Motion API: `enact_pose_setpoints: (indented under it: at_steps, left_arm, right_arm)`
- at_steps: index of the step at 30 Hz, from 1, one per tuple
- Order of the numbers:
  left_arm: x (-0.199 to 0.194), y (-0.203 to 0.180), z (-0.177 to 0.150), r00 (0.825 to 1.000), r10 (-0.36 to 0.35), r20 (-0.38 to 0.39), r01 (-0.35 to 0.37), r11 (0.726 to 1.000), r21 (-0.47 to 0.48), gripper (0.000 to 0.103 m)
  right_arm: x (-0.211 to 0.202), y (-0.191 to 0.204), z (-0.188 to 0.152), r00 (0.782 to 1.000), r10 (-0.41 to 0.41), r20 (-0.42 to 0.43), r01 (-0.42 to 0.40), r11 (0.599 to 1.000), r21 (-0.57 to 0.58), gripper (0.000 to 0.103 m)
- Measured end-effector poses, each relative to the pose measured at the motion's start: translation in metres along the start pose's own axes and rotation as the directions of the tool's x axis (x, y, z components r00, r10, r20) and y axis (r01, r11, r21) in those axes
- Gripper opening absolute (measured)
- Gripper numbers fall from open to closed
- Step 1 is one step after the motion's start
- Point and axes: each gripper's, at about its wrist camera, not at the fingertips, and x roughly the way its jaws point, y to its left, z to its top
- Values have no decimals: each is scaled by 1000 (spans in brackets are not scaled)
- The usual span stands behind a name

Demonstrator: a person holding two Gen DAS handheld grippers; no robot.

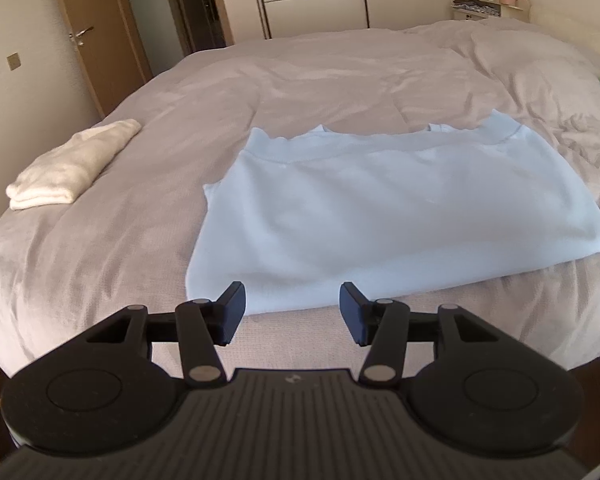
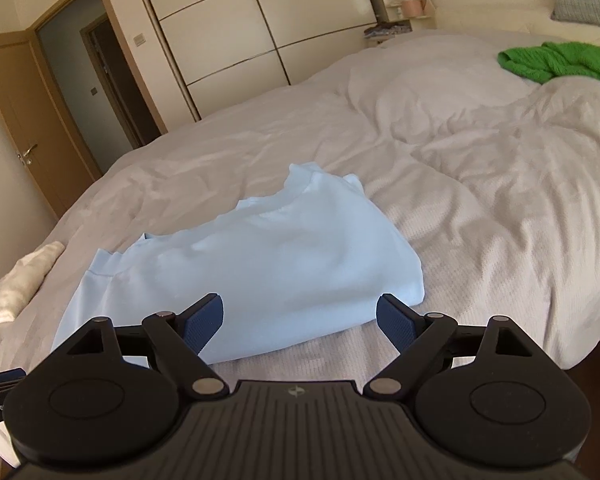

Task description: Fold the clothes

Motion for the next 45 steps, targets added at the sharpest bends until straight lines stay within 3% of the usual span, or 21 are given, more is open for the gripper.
enact_pose_setpoints:
  at_steps: [3, 6, 8, 11, 14, 17, 23, 28, 32, 37, 39, 41, 43, 45]
  left_arm:
    - [5, 0, -3, 999, -54, 1, 54, 999, 5, 46]
    - [12, -2, -2, 993, -114, 9, 114, 993, 17, 40]
    - [18, -6, 2, 987, -161, 19, 161, 987, 17, 40]
    - [30, -15, 11, 971, -238, 38, 237, 971, 29, 28]
    - [45, -28, 20, 953, -300, 48, 296, 953, 64, 25]
    - [64, -43, 24, 940, -340, 35, 334, 936, 114, 23]
    - [90, -67, 14, 933, -360, -12, 351, 901, 256, 18]
    - [93, -76, 1, 938, -345, 13, 320, 883, 344, 19]
    - [96, -82, -8, 944, -326, 39, 284, 871, 401, 19]
    - [101, -36, 12, 909, -417, 14, 407, 894, 184, 19]
    - [103, -18, 19, 891, -453, 10, 450, 888, 94, 20]
    - [105, 1, 27, 872, -489, 10, 489, 872, 2, 20]
    - [108, 23, 35, 853, -521, 16, 520, 849, -94, 19]
    - [110, 60, 38, 844, -535, 36, 531, 823, -200, 19]
  right_arm:
    - [7, -16, -5, 999, 22, -24, -20, 996, 90, 87]
    - [23, -42, -14, 992, 108, -65, -86, 957, 275, 87]
    - [37, -62, -25, 980, 188, -69, -140, 890, 434, 85]
    - [58, -91, -40, 951, 304, -51, -201, 735, 647, 78]
    - [77, -106, -52, 936, 351, -13, -220, 617, 755, 66]
    - [87, -112, -52, 938, 345, 25, -233, 579, 781, 53]
    - [104, -117, -51, 950, 309, 40, -212, 549, 809, 51]
    - [107, -115, -45, 958, 282, 57, -216, 574, 790, 50]
    - [105, -104, -37, 973, 228, 29, -177, 663, 728, 37]
    - [102, -86, -22, 992, 125, -35, -74, 762, 643, 16]
    - [95, -57, -4, 998, 23, -64, 9, 887, 462, 15]
    - [86, -19, 11, 997, -68, -22, 71, 970, 231, 14]
    - [74, 22, 22, 992, -113, 60, 113, 994, 6, 14]
    - [63, 64, 29, 984, -96, 147, 125, 971, -205, 14]
